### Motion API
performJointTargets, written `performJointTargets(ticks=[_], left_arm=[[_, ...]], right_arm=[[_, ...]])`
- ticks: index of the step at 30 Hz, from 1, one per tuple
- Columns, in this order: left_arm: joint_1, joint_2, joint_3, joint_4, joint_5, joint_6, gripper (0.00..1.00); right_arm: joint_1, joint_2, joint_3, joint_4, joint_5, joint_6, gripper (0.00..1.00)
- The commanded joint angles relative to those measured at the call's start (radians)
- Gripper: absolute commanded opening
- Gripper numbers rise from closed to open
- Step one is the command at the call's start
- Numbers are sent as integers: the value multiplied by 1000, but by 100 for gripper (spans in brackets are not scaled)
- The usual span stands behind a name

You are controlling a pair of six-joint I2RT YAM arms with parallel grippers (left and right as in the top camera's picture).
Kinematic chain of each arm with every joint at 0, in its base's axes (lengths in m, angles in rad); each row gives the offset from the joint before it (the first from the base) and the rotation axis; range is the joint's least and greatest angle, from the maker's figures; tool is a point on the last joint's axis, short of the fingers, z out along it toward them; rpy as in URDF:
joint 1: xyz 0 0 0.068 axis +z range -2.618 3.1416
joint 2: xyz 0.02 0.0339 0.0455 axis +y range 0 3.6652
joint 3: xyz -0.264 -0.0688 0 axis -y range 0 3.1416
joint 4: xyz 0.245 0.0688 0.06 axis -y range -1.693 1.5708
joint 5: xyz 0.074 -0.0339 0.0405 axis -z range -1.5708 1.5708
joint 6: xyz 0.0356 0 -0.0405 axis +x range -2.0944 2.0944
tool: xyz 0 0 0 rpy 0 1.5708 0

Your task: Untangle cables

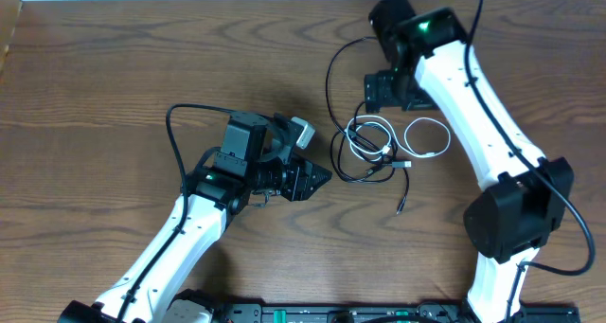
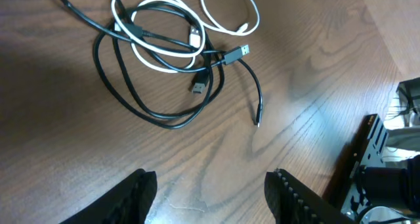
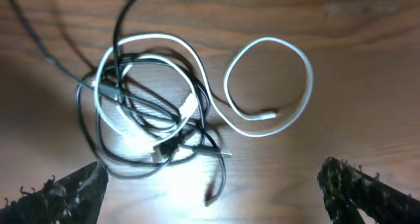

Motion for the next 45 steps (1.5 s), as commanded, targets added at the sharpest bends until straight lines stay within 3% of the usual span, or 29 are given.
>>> performJointTargets(ticks=[1, 9, 13, 20, 22, 26, 28, 32, 36, 38, 40, 45], left_arm=[[-2, 0, -3, -13, 2, -5, 59], [-2, 0, -3, -15, 3, 3, 59], [-2, 0, -3, -24, 3, 11, 59], [-2, 0, -3, -24, 3, 18, 59], [-2, 0, -3, -24, 3, 18, 59], [-2, 0, -3, -32, 3, 18, 59], [-2, 0, -3, -39, 3, 18, 59], [-2, 0, -3, -47, 3, 18, 59], [-2, 0, -3, -47, 3, 17, 59], [-2, 0, -3, -47, 3, 16, 59], [-2, 0, -3, -48, 3, 13, 59], [-2, 0, -3, -51, 29, 13, 59]], right_arm=[[20, 5, -133, 82, -12, 78, 99], [72, 3, -374, 323, 10, 222, 99], [74, 3, -444, 360, 10, 364, 99], [75, 3, -491, 392, 18, 438, 98], [74, 3, -491, 399, 18, 450, 91], [74, 3, -491, 414, 18, 483, 56], [75, 3, -491, 416, 18, 490, 51], [74, 3, -492, 415, 17, 490, 66], [77, 3, -493, 416, 17, 498, 66], [77, 3, -499, 416, 18, 516, 64], [77, 3, -505, 416, 18, 524, 56], [77, 3, -544, 439, 16, 565, 55]])
